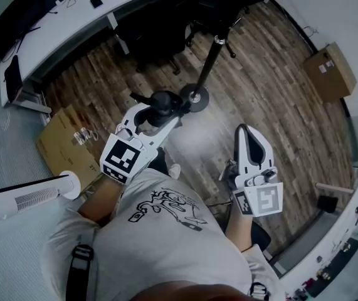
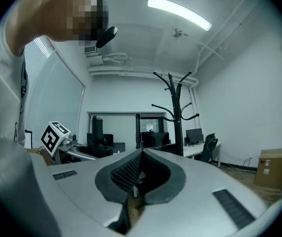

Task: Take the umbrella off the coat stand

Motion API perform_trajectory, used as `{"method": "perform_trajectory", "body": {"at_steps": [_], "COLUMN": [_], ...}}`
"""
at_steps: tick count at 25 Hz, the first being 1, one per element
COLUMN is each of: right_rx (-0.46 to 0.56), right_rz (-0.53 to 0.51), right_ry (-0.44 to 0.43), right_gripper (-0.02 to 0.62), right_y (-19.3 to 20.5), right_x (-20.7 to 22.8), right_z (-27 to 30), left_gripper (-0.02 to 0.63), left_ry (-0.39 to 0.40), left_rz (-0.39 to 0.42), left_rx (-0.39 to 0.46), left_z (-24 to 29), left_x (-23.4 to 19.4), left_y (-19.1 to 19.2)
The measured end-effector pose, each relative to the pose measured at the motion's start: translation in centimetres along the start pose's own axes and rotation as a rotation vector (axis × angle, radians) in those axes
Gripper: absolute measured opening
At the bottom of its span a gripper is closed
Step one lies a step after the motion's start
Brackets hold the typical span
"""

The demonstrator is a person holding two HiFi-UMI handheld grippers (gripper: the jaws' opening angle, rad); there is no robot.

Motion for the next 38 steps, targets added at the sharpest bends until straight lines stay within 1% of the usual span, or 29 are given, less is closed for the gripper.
{"method": "perform_trajectory", "body": {"at_steps": [8, 18, 24, 30, 38], "right_rx": [0.002, 0.009, 0.010, 0.031, 0.074], "right_rz": [-0.001, -0.023, -0.042, -0.057, -0.060], "right_ry": [-0.005, 0.020, 0.023, -0.011, -0.090], "right_gripper": [0.009, 0.009, 0.009, 0.011, 0.042], "right_y": [0.1, -1.5, -3.0, -4.8, -7.0], "right_x": [1.1, 2.8, 3.0, 2.5, 1.5], "right_z": [5.5, 14.3, 19.9, 25.0, 31.0], "left_gripper": [0.204, 0.204, 0.204, 0.202, 0.202], "left_ry": [0.009, 0.059, 0.086, 0.128, 0.225], "left_rz": [0.001, 0.020, 0.026, 0.052, 0.102], "left_rx": [-0.036, -0.047, -0.074, -0.111, -0.139], "left_z": [3.2, 7.4, 10.0, 13.0, 17.0], "left_x": [-4.5, -11.5, -16.3, -19.6, -21.0], "left_y": [-0.8, -4.5, -6.0, -6.9, -8.4]}}
Point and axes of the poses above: the fingertips, and each gripper's own axes: z forward along the fingers, x to its right, y out of its underside, the point moved 6 cm from there along -z, backward along the fingers, and after that the axes turned 13 degrees about -z, right-handed, at the moved point
